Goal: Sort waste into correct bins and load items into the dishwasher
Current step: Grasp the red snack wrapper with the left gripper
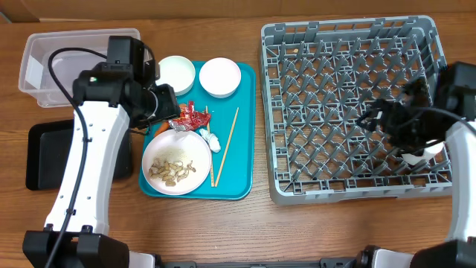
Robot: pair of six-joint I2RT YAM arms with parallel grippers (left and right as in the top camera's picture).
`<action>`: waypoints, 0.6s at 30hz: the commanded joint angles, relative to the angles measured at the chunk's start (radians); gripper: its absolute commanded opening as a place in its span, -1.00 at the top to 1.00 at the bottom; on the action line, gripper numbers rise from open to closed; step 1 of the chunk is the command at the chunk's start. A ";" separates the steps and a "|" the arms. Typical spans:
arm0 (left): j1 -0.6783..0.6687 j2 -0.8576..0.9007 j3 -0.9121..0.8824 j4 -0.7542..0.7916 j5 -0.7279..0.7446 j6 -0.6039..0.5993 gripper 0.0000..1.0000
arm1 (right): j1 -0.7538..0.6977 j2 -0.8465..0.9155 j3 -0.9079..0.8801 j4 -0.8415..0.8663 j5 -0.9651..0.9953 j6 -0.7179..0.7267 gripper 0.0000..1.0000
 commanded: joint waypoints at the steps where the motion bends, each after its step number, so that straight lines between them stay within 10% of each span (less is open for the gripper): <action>1: -0.082 0.020 -0.005 0.035 -0.042 0.020 -0.08 | 0.044 -0.023 0.023 -0.003 0.050 -0.013 -1.00; 18: -0.105 0.251 -0.011 0.031 -0.261 -0.221 -0.09 | 0.054 -0.023 0.023 -0.006 0.072 -0.013 -1.00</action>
